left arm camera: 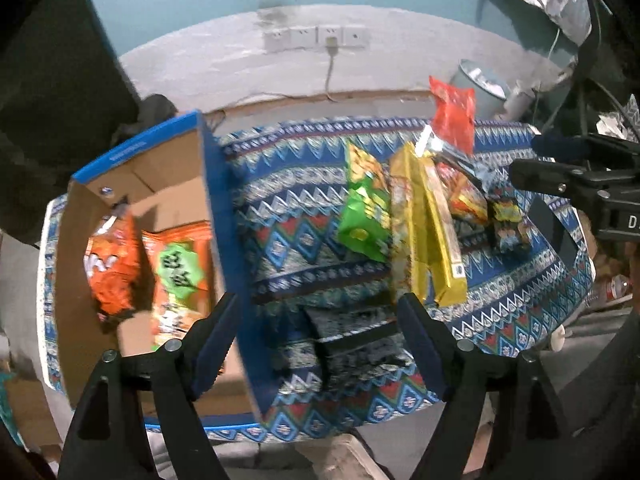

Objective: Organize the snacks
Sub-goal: 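Move both open tools back over the snack pile, then grasp the black packet with the left tool while the right tool grasps the black-yellow snack bag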

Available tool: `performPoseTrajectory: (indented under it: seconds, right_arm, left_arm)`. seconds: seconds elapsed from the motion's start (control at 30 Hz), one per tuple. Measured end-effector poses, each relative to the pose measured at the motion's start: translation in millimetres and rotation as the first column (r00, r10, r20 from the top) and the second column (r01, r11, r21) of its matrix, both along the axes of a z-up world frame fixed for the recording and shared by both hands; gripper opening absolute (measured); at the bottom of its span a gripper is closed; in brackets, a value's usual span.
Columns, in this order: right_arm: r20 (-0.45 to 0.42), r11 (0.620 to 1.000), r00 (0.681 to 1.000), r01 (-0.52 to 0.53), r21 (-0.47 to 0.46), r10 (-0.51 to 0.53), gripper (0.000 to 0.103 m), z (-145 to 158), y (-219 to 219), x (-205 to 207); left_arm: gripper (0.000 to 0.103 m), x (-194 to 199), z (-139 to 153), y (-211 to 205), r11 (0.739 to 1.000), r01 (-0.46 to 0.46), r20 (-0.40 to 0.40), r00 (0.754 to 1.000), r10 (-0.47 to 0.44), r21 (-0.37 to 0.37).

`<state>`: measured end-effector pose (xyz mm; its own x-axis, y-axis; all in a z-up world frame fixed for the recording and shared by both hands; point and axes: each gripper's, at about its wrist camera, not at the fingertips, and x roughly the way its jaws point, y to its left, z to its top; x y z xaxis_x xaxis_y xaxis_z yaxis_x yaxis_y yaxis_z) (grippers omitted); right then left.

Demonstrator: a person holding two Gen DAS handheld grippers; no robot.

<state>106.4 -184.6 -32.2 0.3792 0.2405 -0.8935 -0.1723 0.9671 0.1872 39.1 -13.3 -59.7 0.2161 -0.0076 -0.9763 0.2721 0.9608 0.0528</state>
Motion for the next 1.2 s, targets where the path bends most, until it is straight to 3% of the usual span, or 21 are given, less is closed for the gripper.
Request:
performPoseTrajectory:
  seconds: [0.2,0.47,0.67,1.03,1.2]
  right_arm:
    - [-0.029,0.999,0.998,0.050,-0.013,-0.050,0.074,-17.7,-33.4,-10.9]
    - [-0.075,0.993,0.990,0.116,-0.025,-0.118,0.075,-42.4,-67.4,-19.8]
    - [-0.092,0.994,0.990,0.108,-0.028,-0.111,0.075,-50.8,-69.9,-24.7]
    - [-0.111,0.993,0.987,0.115,-0.041,-0.119,0.075,-58.1,-71.7,-24.3]
    - [-0.120,0.994,0.987,0.100,-0.048,-0.105,0.075,-60.8,-68.0,-25.1]
  left_arm:
    - [0.081,-0.2,-29.7,-18.0,1.000,-0.008,-0.087,0.996,0.008,-0.006]
    - [0.081,-0.6,-59.3,-28.3,1.000,-0.019,-0.137,0.990,0.022,0.025]
    - [0.081,1.0,-74.2,-22.7,0.997,-0.077,-0.198,0.978,0.072,-0.017]
    - [0.081,2.3,-91.1,-1.9,0.996,-0.080,-0.236,0.968,0.085,0.031]
    - [0.082,2.9,-96.5,13.2,0.988,-0.152,-0.260,0.954,0.148,0.007]
